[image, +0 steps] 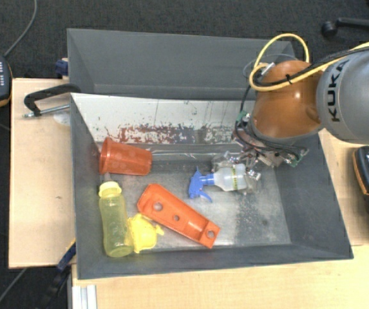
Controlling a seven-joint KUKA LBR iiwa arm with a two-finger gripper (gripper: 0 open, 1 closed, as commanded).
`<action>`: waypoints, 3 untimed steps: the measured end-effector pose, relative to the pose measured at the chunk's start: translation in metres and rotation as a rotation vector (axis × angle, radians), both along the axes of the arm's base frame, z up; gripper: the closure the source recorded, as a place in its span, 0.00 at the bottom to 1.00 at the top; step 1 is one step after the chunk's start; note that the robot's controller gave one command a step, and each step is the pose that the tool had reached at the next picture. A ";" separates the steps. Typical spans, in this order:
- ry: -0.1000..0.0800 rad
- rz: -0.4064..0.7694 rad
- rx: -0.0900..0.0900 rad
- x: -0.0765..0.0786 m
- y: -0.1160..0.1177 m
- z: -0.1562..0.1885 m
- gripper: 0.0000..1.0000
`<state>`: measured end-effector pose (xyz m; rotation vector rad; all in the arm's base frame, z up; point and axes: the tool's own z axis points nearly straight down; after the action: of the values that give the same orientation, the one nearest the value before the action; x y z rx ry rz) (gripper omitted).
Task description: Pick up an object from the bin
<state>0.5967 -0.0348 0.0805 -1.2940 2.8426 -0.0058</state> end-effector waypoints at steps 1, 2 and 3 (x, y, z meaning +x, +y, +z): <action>0.000 0.000 0.000 0.000 0.000 0.000 1.00; 0.002 0.008 0.002 -0.005 0.009 0.046 1.00; -0.002 0.015 0.002 -0.009 0.021 0.107 1.00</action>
Offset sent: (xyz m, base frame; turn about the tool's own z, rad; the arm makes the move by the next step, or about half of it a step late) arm -0.0057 0.0127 0.0714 -0.0142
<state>0.5872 -0.0142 0.1875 -1.3135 2.8304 -0.0039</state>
